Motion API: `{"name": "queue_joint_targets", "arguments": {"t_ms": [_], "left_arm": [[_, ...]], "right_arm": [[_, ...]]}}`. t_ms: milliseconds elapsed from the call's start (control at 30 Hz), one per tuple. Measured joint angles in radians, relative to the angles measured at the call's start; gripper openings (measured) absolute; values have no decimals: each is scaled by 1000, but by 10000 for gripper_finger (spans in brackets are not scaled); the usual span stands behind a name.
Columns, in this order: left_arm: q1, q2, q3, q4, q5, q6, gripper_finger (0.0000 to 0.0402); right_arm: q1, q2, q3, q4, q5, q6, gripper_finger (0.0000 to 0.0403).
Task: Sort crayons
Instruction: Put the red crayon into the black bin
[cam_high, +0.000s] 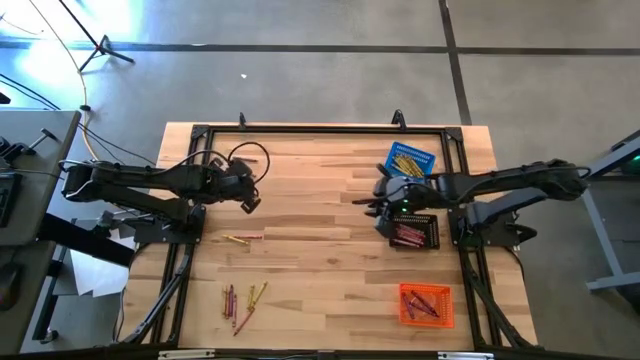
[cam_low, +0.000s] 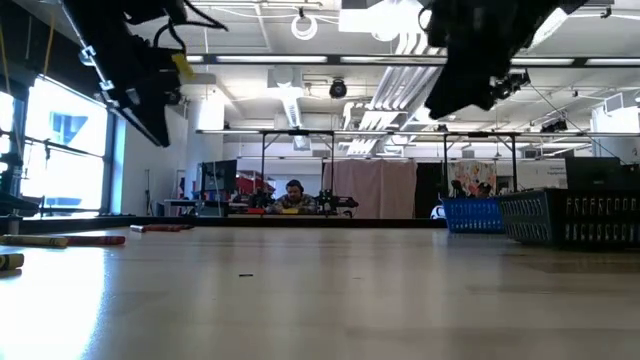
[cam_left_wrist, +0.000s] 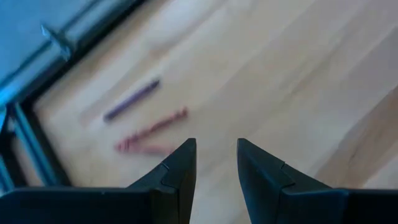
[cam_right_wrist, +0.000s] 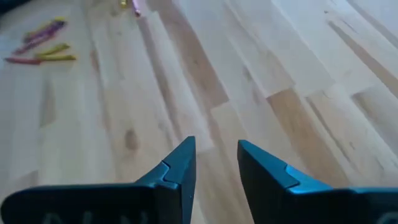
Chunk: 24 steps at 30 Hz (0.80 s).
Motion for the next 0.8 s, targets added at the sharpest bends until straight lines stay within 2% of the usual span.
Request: {"name": "queue_joint_targets", "arguments": {"t_ms": [67, 167, 267, 333, 533, 800], "left_arm": [[0, 0, 0, -64, 66, -18, 101], [-16, 9, 0, -123, 232, -38, 101], [-49, 32, 0, -138, 406, -53, 101], [-77, 62, 0, -133, 486, -52, 101], [-156, 182, 0, -118, 524, -50, 101], [-218, 373, -1, -12, 534, 3, 101]], "right_arm": [[-18, 48, 0, 30, -1, -22, 105], [-42, 108, 0, 41, -1, -52, 105], [-65, 154, 0, 40, -3, -75, 105], [-77, 175, 0, 37, -3, -78, 105], [-93, 207, 0, 31, -3, -103, 105], [-92, 208, 0, 10, -4, -104, 105]]}}
